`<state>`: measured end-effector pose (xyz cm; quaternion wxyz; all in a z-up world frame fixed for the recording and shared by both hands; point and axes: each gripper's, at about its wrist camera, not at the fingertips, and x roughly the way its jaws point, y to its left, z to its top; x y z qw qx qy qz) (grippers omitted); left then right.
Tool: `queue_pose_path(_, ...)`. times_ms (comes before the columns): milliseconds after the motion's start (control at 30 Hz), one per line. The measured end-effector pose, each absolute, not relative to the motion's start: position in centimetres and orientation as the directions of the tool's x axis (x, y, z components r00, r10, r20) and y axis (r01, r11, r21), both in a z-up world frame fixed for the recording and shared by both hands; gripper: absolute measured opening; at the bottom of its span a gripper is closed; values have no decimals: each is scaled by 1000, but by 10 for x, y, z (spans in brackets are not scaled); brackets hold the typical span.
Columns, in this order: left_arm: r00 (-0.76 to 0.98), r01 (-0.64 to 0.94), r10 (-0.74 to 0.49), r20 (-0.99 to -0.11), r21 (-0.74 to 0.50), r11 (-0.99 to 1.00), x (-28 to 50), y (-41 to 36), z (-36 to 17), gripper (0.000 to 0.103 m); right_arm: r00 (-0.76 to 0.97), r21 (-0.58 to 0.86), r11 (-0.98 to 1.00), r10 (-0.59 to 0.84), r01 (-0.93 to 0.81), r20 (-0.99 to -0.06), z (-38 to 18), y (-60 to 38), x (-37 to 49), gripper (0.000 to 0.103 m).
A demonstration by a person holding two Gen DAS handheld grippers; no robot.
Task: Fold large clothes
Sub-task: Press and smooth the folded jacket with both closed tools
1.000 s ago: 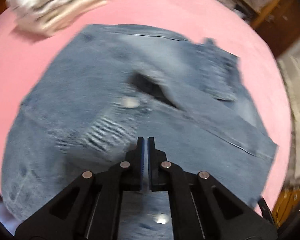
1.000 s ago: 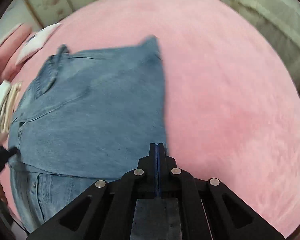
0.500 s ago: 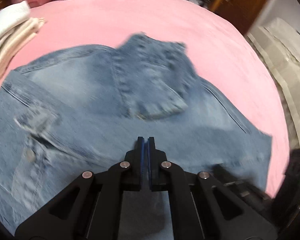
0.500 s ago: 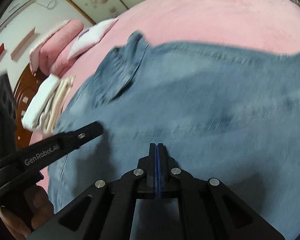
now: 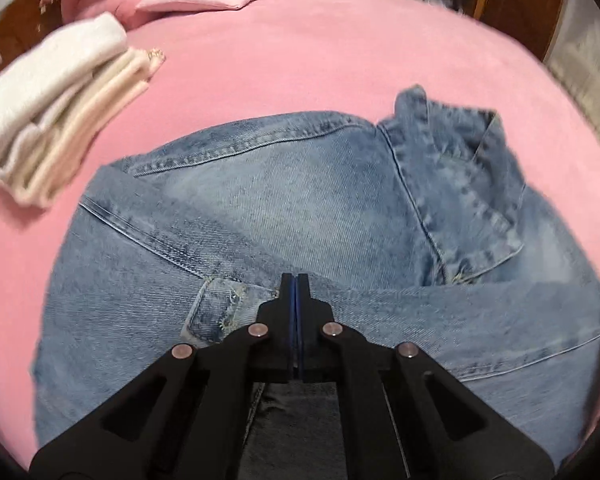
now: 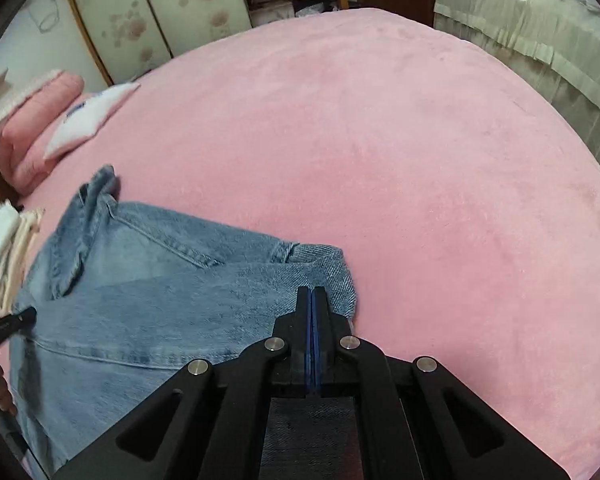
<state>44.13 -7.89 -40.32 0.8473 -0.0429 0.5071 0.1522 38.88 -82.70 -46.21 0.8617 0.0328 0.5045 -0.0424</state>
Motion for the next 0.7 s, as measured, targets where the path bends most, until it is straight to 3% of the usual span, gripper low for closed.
queue_pose_path(67,455,-299,246,-856,113,948,436,-87,-389,1,474,-19,994,-69,110,-878,-459,-803,394,0)
queue_pose_path(200,523,-284,235,-820,92,954,411,-103,-354,1,480,57,990,-11,128,-877,-427,-774,383,4)
queue_pose_path(267,510,-248,189,-839,67,967,396,-110,-345,1,484,97,984,11,152,-875,-406,-771,361,13)
queue_pose_path(333,466,-226,140,-873,36,973,379,-114,-347,2,473,160,969,53,189,-880,-394,-760,345,34)
queue_pose_path(367,432,-230,125,-893,25,973,368,-116,-351,2,464,185,963,74,198,-883,-388,-756,332,38)
queue_pose_path(700,277,-183,7,-961,-45,982,251,-119,-383,2,336,210,935,107,286,-936,-400,-683,217,53)
